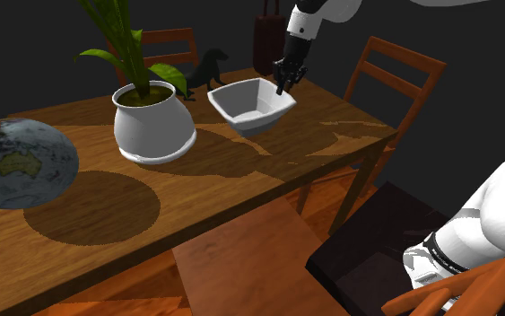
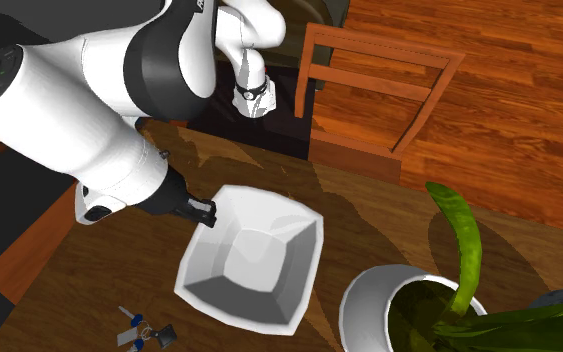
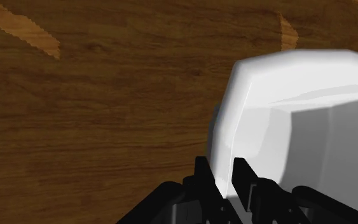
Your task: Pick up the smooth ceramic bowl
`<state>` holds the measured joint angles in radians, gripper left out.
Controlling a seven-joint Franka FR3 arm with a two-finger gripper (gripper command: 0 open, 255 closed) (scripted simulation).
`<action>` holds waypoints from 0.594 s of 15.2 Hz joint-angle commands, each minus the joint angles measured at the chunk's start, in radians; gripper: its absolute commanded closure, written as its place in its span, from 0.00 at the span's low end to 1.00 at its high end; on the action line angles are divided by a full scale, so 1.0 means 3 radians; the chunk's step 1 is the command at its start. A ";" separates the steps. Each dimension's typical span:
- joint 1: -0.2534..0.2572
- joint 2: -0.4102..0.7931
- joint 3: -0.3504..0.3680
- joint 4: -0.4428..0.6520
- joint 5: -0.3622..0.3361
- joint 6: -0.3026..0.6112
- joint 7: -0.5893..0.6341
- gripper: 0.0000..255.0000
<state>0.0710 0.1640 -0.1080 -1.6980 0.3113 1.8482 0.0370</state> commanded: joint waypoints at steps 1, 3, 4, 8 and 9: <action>-0.0001 -0.0014 -0.0002 0.0063 -0.0008 -0.0070 0.0024 1.00; -0.0004 -0.0020 -0.0003 0.0144 -0.0015 -0.0154 0.0047 1.00; -0.0005 -0.0021 -0.0004 0.0186 -0.0018 -0.0196 0.0058 1.00; -0.0012 -0.0020 -0.0008 0.0364 -0.0028 -0.0368 0.0103 1.00; -0.0013 -0.0017 -0.0008 0.0412 -0.0030 -0.0412 0.0114 1.00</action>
<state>0.0676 0.1605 -0.1101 -1.5875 0.3025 1.7376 0.0681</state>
